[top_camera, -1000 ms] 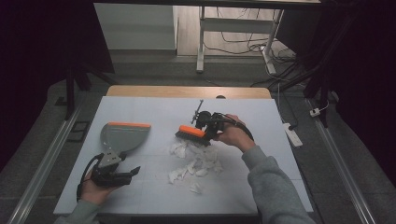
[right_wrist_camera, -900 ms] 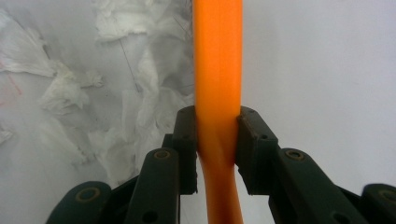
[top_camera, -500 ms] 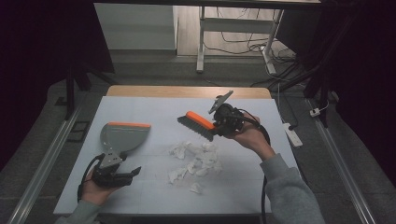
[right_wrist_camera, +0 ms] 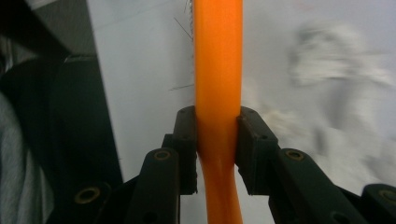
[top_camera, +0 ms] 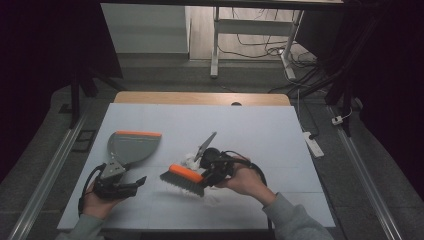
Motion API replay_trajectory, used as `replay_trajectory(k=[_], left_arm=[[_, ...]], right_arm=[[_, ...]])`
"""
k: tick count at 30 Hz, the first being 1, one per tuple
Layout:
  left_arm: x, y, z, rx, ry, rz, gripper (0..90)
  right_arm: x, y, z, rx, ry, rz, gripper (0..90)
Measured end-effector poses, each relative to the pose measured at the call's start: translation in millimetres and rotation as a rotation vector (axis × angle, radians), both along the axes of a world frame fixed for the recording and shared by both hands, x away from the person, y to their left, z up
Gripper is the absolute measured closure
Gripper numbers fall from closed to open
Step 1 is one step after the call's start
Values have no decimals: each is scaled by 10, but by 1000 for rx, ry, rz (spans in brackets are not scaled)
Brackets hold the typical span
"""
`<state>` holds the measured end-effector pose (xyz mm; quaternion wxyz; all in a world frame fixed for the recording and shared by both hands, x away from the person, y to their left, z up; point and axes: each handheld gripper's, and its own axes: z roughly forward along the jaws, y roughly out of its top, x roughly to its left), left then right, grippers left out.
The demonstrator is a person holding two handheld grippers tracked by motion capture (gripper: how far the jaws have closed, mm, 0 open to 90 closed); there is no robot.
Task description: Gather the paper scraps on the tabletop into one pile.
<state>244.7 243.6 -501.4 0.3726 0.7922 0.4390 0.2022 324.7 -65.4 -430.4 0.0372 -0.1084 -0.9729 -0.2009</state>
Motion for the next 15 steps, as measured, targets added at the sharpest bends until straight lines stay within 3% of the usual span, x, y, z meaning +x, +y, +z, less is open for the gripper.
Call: replay_trajectory(k=[4,5,10,11,12,15], left_arm=[[2,9,-1,0,0,1,285],[3,7,-4,-1,1,-1,285],[2,-11,-8,2,2,-8,285],[2,-13,-9,3,2,-8,285],[3,-14,-9,4,3,-9,285],[4,-21,-9,5,3,-10,285]], right_arm=[[-52,220,-199,-76,33,38,710],[-34,241,-211,-69,22,42,710],[201,177,-219,-111,22,-57,709],[312,85,-198,-122,-13,-112,710],[312,85,-198,-122,-13,-112,710],[422,-71,-148,-115,-73,-183,710]])
